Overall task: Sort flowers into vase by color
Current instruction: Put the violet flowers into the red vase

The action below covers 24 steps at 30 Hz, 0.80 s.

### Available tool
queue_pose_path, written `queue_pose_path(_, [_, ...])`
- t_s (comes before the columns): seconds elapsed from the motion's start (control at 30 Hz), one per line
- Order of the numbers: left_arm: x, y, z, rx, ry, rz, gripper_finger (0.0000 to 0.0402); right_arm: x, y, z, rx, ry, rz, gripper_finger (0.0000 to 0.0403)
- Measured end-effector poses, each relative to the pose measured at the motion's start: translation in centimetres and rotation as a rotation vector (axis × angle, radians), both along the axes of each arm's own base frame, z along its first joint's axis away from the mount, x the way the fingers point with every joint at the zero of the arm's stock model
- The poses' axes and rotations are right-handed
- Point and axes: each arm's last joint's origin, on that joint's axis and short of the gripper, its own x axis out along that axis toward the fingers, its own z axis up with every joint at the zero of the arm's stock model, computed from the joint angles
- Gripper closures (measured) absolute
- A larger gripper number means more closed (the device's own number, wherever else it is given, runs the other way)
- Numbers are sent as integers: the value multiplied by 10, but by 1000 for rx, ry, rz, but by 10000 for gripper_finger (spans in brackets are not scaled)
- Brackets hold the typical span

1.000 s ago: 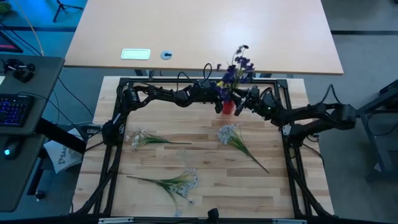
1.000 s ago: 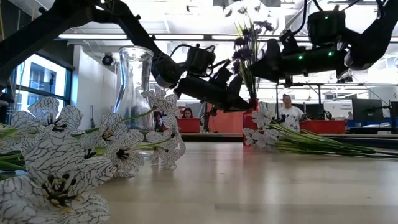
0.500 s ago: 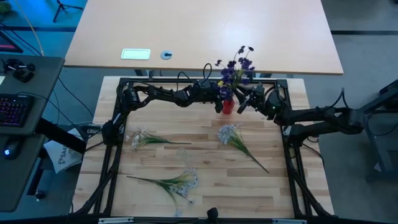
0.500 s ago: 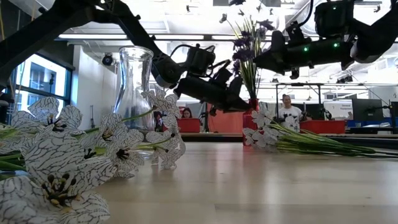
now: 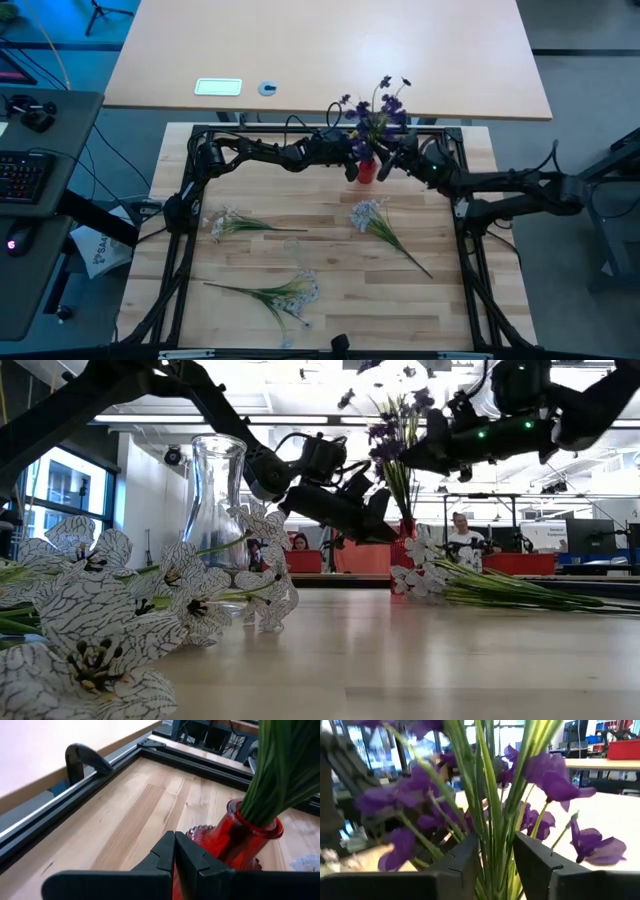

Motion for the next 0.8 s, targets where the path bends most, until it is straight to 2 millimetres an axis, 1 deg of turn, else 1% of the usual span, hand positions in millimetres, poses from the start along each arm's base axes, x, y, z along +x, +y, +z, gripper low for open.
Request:
queue_pose_path(0.07, [0,0,-1,-4,6,1,401,3,-1,3,-10,42,0,322])
queue_pose_path(0.17, [0,0,-1,-4,9,3,401,6,-3,6,-2,81,1,381])
queue_pose_path(0.2, [0,0,-1,-5,10,3,401,6,-3,6,3,93,1,391])
queue_pose_path(0.3, [0,0,-1,-13,8,6,401,6,-3,6,10,100,1,389])
queue_pose_path(0.4, [-1,1,-1,-22,6,11,401,4,-2,8,12,99,2,398])
queue_pose_path(0.5, [-1,2,0,-20,1,10,401,2,-1,8,18,113,1,398])
queue_pose_path(0.8, [-2,7,2,-16,-29,23,401,0,0,-1,76,194,1,402])
